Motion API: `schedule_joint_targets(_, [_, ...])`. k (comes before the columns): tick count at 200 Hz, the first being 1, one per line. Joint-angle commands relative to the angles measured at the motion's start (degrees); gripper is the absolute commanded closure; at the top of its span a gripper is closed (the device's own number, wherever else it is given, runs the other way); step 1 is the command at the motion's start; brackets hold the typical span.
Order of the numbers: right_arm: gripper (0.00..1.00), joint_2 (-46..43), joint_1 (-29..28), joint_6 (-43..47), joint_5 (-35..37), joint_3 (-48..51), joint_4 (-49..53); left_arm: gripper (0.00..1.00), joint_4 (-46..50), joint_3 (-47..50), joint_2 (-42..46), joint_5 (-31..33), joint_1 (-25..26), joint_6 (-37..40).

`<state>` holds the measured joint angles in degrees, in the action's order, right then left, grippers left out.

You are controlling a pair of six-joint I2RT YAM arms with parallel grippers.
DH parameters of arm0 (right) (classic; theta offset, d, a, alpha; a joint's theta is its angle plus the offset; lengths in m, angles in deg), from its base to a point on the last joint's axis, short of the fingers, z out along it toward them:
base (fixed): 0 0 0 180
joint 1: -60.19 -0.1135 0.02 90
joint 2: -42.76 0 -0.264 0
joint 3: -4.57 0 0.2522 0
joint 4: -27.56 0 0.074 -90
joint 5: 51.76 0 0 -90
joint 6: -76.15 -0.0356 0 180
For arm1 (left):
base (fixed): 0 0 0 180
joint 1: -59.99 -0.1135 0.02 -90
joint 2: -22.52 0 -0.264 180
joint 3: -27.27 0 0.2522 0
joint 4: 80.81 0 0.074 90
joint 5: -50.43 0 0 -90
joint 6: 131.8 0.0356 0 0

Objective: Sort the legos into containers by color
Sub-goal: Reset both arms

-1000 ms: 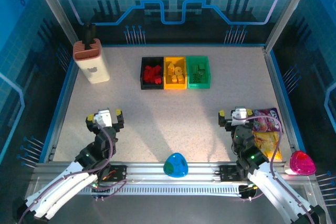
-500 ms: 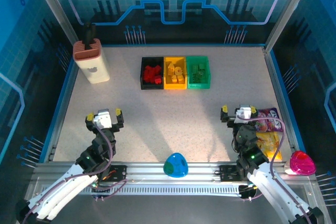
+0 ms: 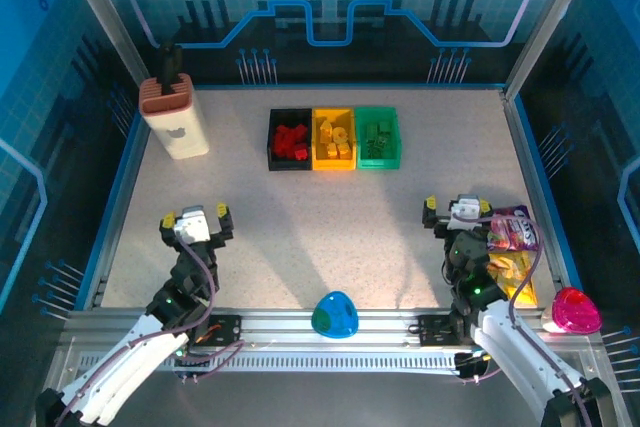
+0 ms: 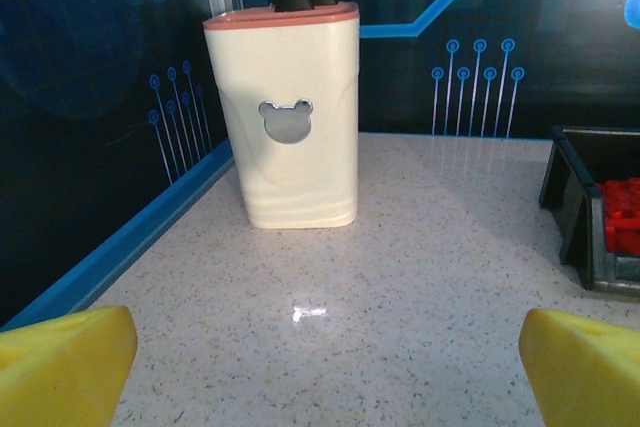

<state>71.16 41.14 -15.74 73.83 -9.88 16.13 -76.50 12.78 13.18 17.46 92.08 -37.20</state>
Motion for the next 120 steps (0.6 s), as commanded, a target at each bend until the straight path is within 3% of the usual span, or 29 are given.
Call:
schedule_joint_targets(1, [0.0, 2.26, 1.16, -0.42, 0.01, 2.0, -7.59, 0.01, -2.67, 1.35, 0.38, -2.46, -1.15, 0.32])
schedule_joint_targets(120, [0.0, 15.54, 2.55, 1.0, -0.42, 2.01, -21.82, 0.01, -10.86, 2.07, -7.76, -10.05, -7.25, -0.72])
